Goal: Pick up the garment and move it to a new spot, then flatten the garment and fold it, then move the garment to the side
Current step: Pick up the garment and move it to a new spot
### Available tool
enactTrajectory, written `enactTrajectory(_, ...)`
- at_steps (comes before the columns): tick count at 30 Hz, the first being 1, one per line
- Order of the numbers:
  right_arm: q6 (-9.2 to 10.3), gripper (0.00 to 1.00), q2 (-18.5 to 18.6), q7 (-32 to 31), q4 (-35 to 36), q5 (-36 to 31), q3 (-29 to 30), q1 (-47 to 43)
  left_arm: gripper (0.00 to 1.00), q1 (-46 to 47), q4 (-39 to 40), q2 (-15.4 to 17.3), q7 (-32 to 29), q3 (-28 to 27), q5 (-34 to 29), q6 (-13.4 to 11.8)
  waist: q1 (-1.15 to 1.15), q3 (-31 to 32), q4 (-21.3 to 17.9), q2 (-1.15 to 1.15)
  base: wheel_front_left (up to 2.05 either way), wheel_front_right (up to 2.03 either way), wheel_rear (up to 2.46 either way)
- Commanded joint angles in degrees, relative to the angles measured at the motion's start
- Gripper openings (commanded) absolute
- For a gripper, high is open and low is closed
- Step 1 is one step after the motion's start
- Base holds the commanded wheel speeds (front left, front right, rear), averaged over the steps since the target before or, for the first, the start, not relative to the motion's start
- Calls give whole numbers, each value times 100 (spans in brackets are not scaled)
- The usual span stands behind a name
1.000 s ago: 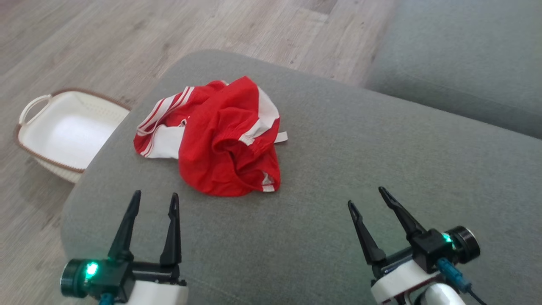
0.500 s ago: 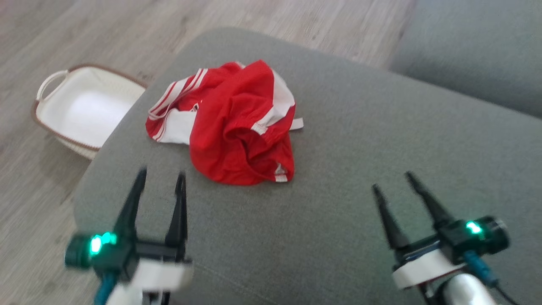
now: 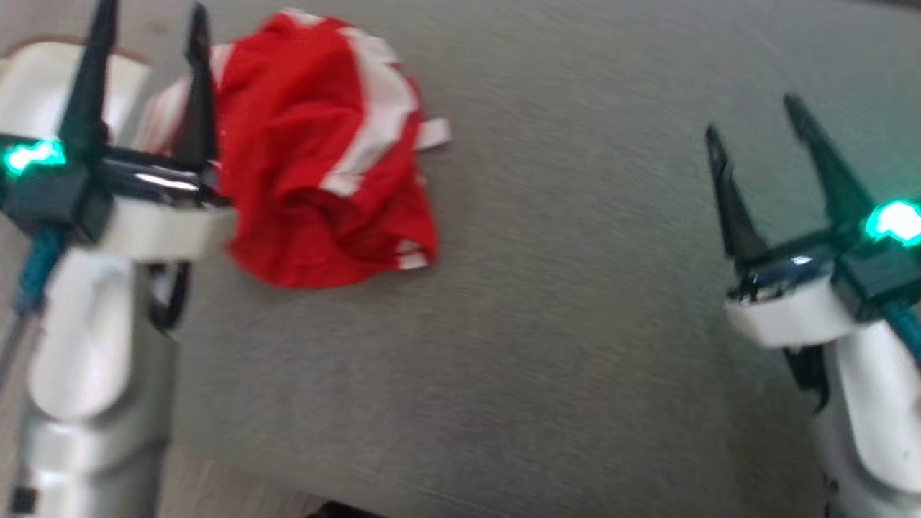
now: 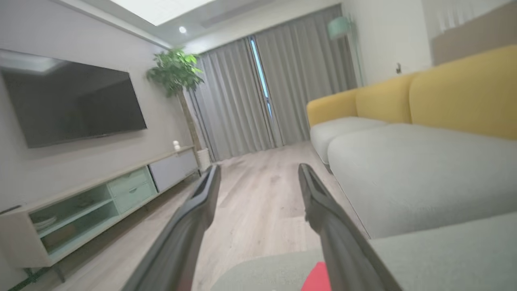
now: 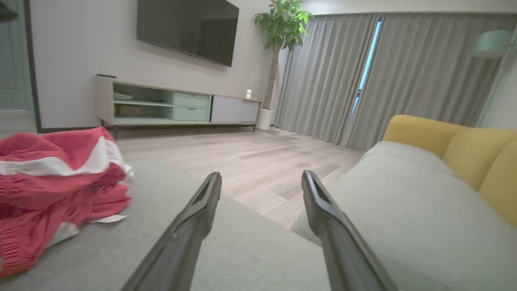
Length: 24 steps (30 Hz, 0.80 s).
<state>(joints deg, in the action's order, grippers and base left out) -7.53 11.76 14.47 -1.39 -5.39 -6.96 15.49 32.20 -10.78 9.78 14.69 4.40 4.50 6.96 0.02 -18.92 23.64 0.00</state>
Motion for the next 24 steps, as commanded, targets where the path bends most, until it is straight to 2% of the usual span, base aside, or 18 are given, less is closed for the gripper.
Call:
enactTrajectory(1, 4, 100, 35, 52, 260, -15, -58, 255, 100, 322, -79, 396, -139, -226, 67, 22, -2, -598, -827, 0, 0, 0, 0)
enactTrajectory(5, 4, 100, -101, 52, 314, 14, 111, 479, 100, 799, -705, 807, -766, -193, 288, 42, -2, -740, -1322, 0, 0, 0, 0)
enactTrajectory(9, 4, 100, -239, 52, 328, 23, 95, 464, 100, 1007, -1455, 1169, -1785, -237, 599, 48, -2, -761, -1718, 0, 0, 0, 0)
enactTrajectory(14, 4, 100, -345, 52, 362, 39, 99, 415, 100, 932, -2237, 1672, -2884, -357, 738, 33, -2, -754, -2151, 0, 0, 0, 0)
enactTrajectory(17, 4, 100, -380, 52, 370, 45, 109, 386, 100, 738, -2550, 1917, -3318, -475, 764, -84, -2, -756, -2356, 0, 0, 0, 0)
enactTrajectory(18, 4, 100, -390, 52, 376, 43, 113, 374, 75, 668, -2632, 1980, -3410, -500, 773, -102, -2, -756, -2405, 0, 0, 0, 0)
enactTrajectory(20, 4, 100, -408, 52, 389, 41, 137, 349, 0, 527, -2705, 2070, -3470, -581, 817, -160, -2, -763, -2484, 0, 0, 0, 0)
enactTrajectory(24, 4, 100, -416, 52, 408, 36, 216, 281, 0, 398, -2616, 2114, -3271, -653, 854, -250, -2, -752, -2502, 0, 0, 0, 0)
